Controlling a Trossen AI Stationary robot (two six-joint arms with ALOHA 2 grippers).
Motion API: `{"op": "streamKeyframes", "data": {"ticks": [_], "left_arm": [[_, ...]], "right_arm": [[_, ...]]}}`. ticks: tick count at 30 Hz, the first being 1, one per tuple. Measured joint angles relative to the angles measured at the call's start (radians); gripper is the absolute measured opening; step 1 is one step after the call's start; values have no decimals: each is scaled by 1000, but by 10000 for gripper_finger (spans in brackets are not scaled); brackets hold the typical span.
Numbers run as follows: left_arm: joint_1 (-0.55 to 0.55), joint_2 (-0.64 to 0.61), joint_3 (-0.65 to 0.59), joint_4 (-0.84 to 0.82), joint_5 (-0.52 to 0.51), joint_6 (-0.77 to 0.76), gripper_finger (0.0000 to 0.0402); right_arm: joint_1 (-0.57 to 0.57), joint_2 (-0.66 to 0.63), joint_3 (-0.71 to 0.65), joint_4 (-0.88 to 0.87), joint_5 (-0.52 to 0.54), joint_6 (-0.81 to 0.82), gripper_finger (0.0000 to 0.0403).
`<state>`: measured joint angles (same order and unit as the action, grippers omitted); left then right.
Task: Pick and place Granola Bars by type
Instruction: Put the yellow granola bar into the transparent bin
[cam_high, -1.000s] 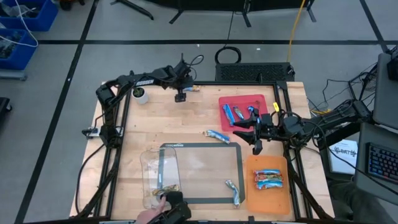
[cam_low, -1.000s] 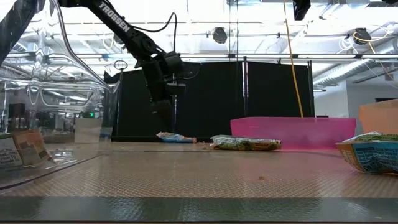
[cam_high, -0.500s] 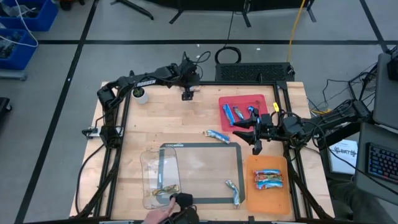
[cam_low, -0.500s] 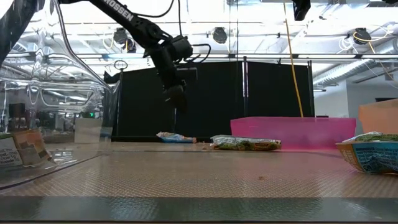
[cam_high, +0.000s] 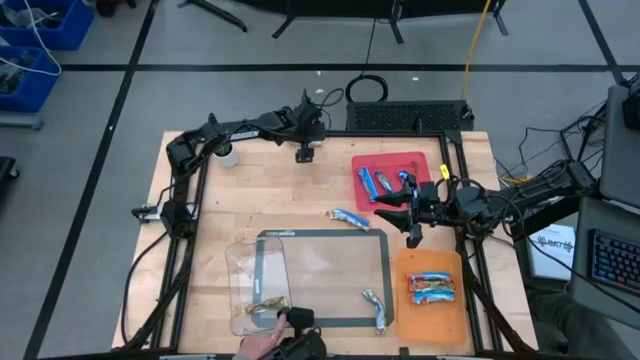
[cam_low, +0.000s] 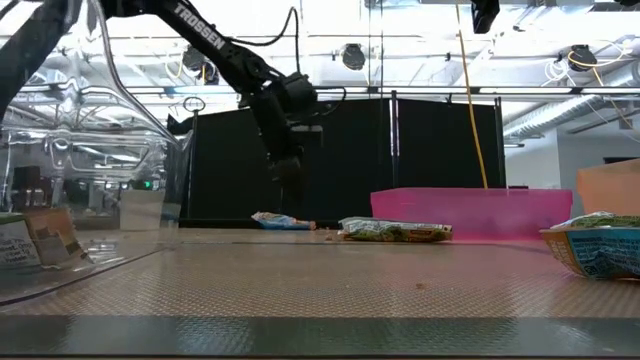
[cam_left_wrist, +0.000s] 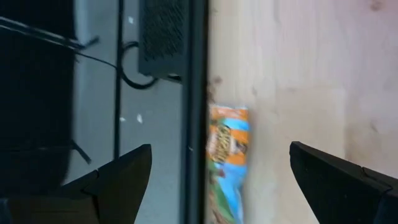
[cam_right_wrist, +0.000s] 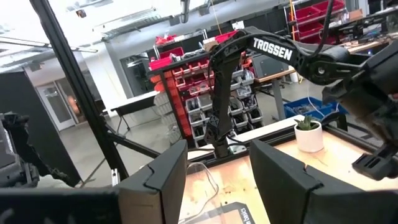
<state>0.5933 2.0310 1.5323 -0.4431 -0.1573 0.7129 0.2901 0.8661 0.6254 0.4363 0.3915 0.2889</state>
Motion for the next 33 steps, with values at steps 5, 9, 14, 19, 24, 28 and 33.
{"op": "streamKeyframes", "data": {"ticks": [5, 9, 14, 19, 24, 28, 33], "left_arm": [[-6, 0, -1, 3, -8, -8, 379], [-11, 0, -1, 6, 3, 13, 379], [-31, 0, -1, 34, 26, 66, 379], [-40, 0, -1, 27, 103, 74, 379], [-23, 0, -1, 28, 106, 77, 379], [1, 0, -1, -2, 112, 67, 379], [9, 0, -1, -4, 114, 54, 379]], "right_arm": [[8, 0, 0, -9, -1, 15, 167], [8, 0, 0, -11, 0, 13, 167], [8, 0, 0, -21, 0, 11, 167], [8, 0, 0, -22, 0, 11, 167], [8, 0, 0, -22, 0, 13, 167], [8, 0, 0, -22, 0, 13, 167], [8, 0, 0, -22, 0, 13, 167]]}}
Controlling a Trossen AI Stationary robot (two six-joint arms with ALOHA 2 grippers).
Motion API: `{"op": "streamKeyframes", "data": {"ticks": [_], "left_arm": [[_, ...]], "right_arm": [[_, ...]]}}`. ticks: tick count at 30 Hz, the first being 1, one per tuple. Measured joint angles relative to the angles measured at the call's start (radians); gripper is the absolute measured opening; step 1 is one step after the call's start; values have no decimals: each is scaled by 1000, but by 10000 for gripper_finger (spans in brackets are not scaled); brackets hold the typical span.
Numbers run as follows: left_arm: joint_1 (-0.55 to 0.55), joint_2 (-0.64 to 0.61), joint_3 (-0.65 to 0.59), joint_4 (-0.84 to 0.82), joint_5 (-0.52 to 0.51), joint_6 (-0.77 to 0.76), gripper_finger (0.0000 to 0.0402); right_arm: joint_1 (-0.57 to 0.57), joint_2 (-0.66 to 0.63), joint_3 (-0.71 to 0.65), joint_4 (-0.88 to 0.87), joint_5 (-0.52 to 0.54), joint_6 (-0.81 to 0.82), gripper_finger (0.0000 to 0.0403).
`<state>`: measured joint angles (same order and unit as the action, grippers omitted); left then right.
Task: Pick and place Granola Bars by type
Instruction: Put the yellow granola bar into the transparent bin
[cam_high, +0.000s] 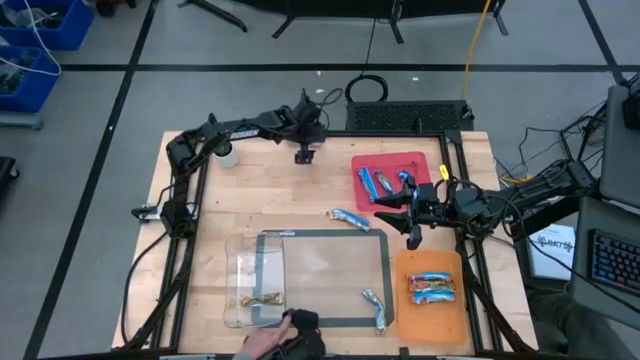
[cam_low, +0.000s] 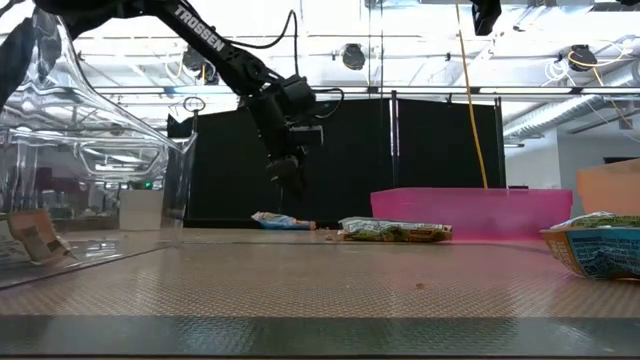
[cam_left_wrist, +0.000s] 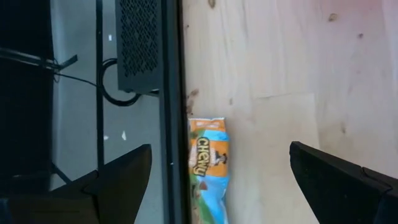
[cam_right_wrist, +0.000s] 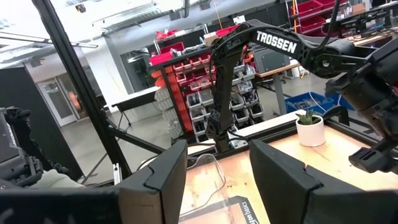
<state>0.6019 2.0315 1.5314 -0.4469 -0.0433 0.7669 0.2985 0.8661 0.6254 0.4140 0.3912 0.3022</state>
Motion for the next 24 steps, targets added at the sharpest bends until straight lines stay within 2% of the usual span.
{"op": "streamKeyframes", "data": {"ticks": [4, 9, 20, 24], "left_arm": [[-9, 0, 0, 0, 4, -36, 379], [-18, 0, 0, 34, -79, -74, 379], [-42, 22, 0, -20, -72, -122, 379], [-47, 43, 0, -32, -117, -122, 379]], "right_arm": [[0, 0, 0, 0, 0, 0, 167], [0, 0, 0, 0, 0, -2, 167], [0, 0, 0, 0, 0, 0, 167], [0, 0, 0, 1, -2, 2, 167]]}}
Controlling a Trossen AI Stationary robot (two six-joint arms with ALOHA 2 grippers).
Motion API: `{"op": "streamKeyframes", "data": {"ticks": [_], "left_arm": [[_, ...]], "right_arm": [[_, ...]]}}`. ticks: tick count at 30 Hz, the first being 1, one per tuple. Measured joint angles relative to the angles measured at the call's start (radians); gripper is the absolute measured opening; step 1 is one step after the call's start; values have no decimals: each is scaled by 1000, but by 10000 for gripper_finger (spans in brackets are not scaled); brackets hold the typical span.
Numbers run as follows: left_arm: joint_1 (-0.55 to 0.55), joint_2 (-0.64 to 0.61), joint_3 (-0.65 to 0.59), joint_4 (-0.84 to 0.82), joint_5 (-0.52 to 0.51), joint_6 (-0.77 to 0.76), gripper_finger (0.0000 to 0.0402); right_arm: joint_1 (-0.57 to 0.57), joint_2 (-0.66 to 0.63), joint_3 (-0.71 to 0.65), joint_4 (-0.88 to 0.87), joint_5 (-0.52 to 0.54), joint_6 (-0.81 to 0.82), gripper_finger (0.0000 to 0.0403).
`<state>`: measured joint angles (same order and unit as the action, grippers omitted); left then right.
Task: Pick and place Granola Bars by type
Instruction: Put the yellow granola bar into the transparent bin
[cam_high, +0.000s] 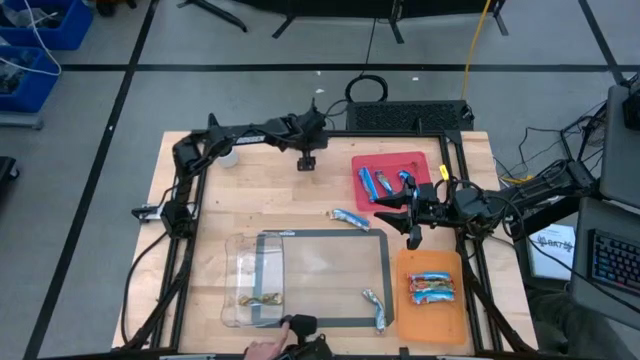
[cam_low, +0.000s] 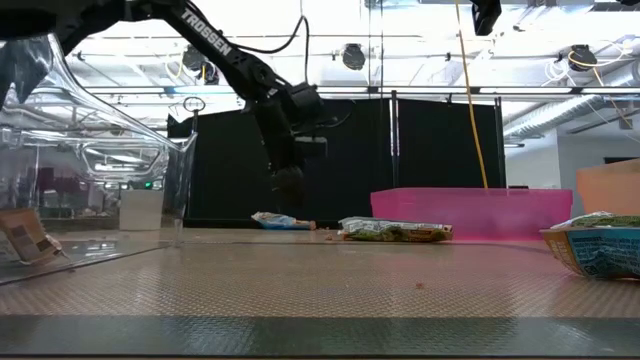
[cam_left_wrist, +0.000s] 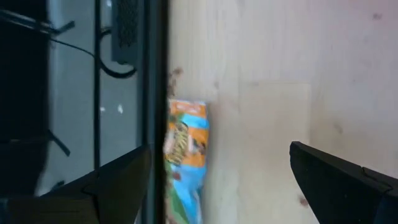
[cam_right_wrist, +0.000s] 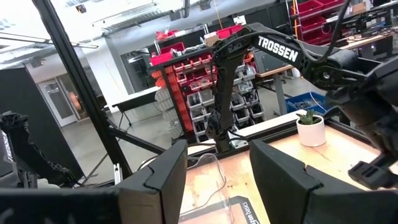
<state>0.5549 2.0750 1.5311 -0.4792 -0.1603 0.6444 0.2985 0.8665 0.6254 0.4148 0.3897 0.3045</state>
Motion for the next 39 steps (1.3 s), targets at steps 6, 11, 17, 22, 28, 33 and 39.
{"op": "streamKeyframes", "data": {"ticks": [6, 11, 17, 22, 28, 33, 39], "left_arm": [[0, 16, 1, 10, -44, -56, 379], [-1, 38, 0, 4, -102, -55, 379], [0, 60, 0, -14, -107, -55, 379], [7, 60, 0, -19, -81, -67, 379], [41, 60, 0, -27, 5, -106, 379], [66, 60, 0, -27, 27, -125, 379], [92, 60, 0, -46, 62, -183, 379]], "right_arm": [[9, 0, 0, -5, -1, -2, 167], [12, 0, 0, -5, -1, 0, 167], [12, 0, 0, 0, -1, -2, 167], [18, 0, 0, 4, -2, -1, 167], [42, 0, 0, 7, -2, 5, 167], [61, 0, 0, 14, -2, 5, 167], [64, 0, -1, 23, -1, 2, 167]]}}
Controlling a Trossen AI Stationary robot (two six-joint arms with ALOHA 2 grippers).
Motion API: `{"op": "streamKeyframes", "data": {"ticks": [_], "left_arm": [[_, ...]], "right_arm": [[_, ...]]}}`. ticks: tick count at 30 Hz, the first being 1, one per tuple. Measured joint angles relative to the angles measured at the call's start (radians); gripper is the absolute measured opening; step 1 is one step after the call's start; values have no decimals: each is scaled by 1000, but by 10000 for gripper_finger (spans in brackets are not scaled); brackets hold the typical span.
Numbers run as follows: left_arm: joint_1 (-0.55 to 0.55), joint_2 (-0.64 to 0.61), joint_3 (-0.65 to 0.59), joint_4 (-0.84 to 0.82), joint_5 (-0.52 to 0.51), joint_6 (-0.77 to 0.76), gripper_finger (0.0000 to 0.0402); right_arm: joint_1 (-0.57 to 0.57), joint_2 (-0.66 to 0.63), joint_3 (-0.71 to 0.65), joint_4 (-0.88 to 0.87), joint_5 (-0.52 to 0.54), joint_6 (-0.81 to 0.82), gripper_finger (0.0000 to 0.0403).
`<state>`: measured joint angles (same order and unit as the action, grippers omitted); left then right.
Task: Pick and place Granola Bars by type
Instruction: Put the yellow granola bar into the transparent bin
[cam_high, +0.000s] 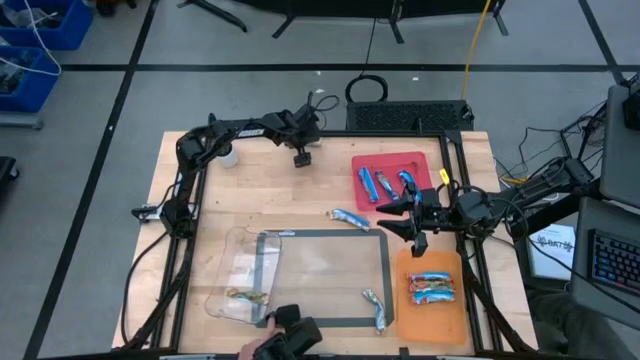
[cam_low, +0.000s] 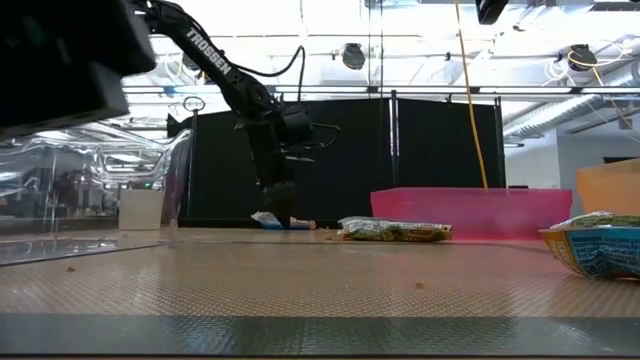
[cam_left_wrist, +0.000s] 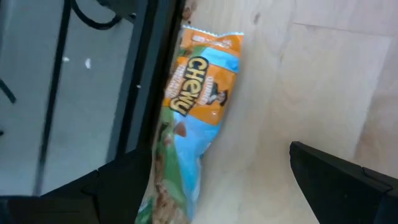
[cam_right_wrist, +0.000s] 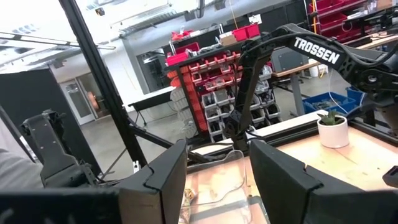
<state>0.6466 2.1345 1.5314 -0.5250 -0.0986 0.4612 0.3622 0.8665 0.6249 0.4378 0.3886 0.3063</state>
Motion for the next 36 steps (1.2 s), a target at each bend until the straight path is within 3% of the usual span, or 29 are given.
{"op": "streamKeyframes", "data": {"ticks": [14, 22, 32, 36], "left_arm": [[6, 0, 0, -60, 69, -48, 363], [3, 0, 0, -91, 86, -78, 234], [-15, -7, 3, -179, 97, -86, 24], [-38, -18, 1, -185, 78, -93, 22]], "right_arm": [[0, 0, 0, 8, 1, 3, 167], [0, 0, 0, 8, 2, -4, 167], [0, 0, 0, 12, 3, -25, 167], [0, 0, 0, 38, 3, -44, 167]]}}
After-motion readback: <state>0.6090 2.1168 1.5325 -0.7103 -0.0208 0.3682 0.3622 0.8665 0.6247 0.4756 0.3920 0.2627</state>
